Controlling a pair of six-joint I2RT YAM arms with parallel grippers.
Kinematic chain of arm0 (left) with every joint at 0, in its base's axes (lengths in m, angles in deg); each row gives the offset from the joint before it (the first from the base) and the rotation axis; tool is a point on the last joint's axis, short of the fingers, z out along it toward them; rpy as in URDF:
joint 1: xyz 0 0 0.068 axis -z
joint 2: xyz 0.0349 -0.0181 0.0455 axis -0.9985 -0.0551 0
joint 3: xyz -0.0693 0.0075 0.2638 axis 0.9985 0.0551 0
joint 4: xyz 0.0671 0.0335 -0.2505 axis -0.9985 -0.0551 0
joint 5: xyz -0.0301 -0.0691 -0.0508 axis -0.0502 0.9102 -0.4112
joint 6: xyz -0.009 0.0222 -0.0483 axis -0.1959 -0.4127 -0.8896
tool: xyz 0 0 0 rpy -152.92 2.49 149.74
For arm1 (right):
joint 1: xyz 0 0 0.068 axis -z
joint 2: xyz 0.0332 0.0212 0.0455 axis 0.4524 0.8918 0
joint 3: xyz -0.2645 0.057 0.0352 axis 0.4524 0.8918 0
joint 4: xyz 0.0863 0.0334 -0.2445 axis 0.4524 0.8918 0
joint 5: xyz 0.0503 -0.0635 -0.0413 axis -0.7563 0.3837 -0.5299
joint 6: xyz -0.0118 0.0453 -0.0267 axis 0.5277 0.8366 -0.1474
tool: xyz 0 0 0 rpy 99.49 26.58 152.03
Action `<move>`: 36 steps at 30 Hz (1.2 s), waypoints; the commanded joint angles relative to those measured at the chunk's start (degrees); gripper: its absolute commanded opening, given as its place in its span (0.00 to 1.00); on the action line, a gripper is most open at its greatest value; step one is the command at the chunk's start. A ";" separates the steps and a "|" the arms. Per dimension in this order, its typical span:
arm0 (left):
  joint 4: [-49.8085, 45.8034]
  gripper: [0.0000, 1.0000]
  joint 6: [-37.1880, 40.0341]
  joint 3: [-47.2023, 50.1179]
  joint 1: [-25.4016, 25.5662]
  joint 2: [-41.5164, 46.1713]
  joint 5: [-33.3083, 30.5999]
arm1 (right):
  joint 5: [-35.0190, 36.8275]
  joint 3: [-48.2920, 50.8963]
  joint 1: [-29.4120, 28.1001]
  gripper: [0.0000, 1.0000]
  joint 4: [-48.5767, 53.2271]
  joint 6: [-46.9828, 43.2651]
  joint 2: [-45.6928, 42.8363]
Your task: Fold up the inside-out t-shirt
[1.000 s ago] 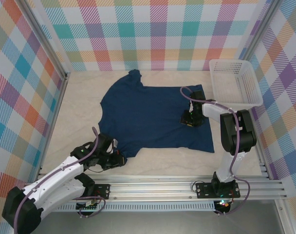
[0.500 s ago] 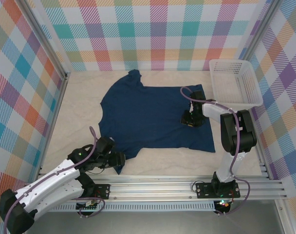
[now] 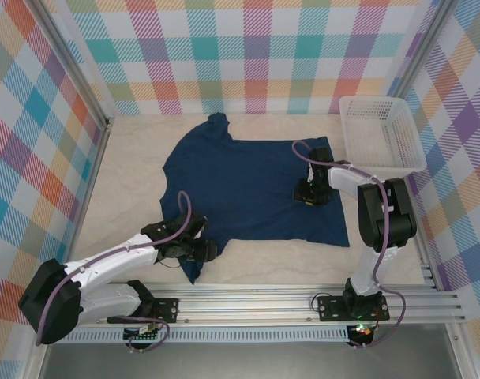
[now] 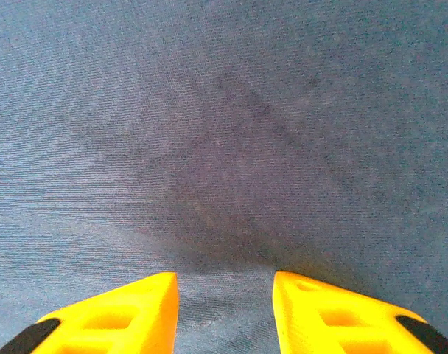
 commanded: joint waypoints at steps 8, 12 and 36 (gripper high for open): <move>5.94 0.18 4.92 -0.79 3.34 -2.55 23.22 | -0.54 -0.35 0.34 0.39 1.99 -0.58 -1.44; 3.63 0.24 5.16 -3.50 4.19 -3.08 16.48 | -1.24 -0.79 0.16 0.40 2.46 -0.73 -1.40; -6.68 0.59 -2.12 -3.81 0.21 -7.87 -2.14 | -2.06 1.67 -0.45 0.40 1.31 -2.18 -2.93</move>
